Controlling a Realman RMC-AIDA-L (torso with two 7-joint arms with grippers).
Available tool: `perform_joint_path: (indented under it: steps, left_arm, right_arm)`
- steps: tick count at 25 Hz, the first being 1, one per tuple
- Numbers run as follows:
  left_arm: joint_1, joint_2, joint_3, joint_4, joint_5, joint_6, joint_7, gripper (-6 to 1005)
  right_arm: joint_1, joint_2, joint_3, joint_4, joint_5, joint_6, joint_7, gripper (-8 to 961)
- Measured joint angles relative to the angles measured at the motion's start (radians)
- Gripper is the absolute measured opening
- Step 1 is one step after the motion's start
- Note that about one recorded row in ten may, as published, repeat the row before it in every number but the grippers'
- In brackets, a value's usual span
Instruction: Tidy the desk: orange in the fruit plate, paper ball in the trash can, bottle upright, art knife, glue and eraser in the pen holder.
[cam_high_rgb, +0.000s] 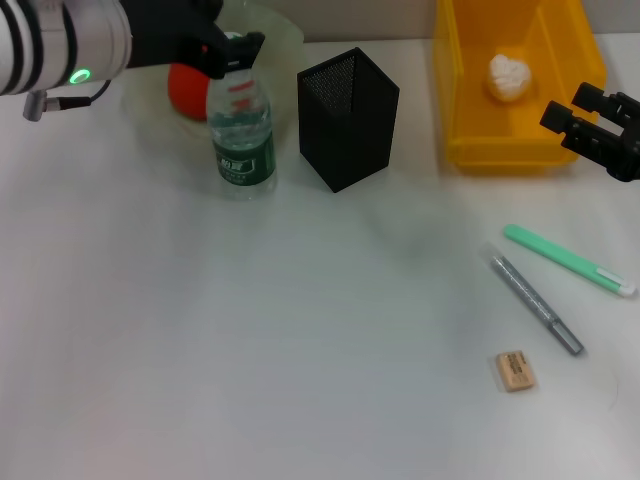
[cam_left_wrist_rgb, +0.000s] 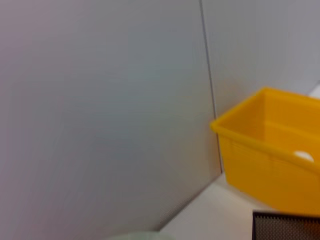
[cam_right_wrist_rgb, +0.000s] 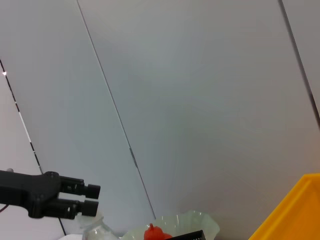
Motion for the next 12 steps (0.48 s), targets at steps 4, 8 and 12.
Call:
perform_joint_path:
  steps: [4, 8, 12]
  left_arm:
    - [0.062, 0.002, -0.028, 0.006, -0.197, -0.035, 0.085, 513]
    - [0.148, 0.0, -0.007, 0.011, -0.458, -0.05, 0.313, 654]
    - [0.241, 0.002, 0.055, -0.064, -0.833, -0.014, 0.649, 744]
  right_arm:
    - [0.0, 0.001, 0.0, 0.0, 0.0, 0.001, 0.002, 719]
    - [0.006, 0.001, -0.001, -0.005, -0.004, 0.002, 0.019, 718]
    - [0.009, -0.001, -0.019, -0.083, -0.042, 0.003, 0.119, 718]
